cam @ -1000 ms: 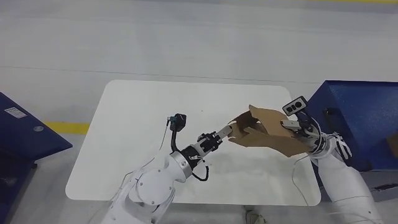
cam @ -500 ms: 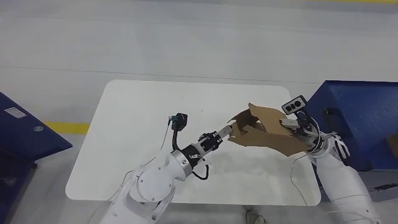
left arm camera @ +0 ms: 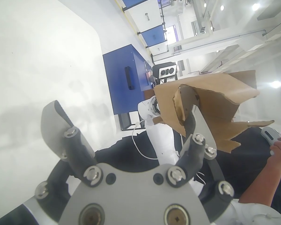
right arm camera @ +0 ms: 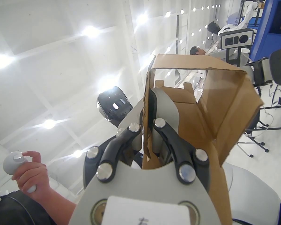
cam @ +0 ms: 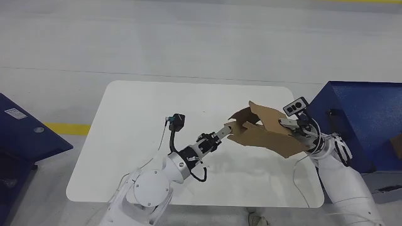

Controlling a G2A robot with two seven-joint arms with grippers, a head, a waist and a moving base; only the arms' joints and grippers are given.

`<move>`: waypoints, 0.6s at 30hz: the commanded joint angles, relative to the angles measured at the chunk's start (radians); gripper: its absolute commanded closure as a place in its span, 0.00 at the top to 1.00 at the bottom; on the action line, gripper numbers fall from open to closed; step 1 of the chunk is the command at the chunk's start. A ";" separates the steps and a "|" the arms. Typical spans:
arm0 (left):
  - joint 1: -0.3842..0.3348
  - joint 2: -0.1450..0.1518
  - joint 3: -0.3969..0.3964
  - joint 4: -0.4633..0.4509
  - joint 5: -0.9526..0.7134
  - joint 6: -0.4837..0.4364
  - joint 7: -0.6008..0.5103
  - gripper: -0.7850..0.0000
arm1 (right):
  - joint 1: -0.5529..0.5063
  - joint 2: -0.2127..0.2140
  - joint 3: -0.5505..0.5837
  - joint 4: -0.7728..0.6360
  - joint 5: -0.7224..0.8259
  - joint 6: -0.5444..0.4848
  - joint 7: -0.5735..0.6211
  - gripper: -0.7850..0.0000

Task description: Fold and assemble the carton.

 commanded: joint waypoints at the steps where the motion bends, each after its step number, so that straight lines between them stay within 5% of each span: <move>1: 0.000 0.000 0.000 0.000 0.000 0.000 0.000 1.00 | -0.010 0.000 0.017 -0.001 0.017 0.002 -0.045 0.00; 9: 0.110 0.016 -0.039 -0.122 0.202 -0.043 0.167 1.00 | -0.004 0.001 0.063 0.076 -0.001 -0.024 -0.057 0.00; 18: 0.151 0.007 0.175 -0.213 0.581 -0.071 0.306 1.00 | 0.027 -0.012 0.026 0.098 -0.031 -0.018 -0.013 0.00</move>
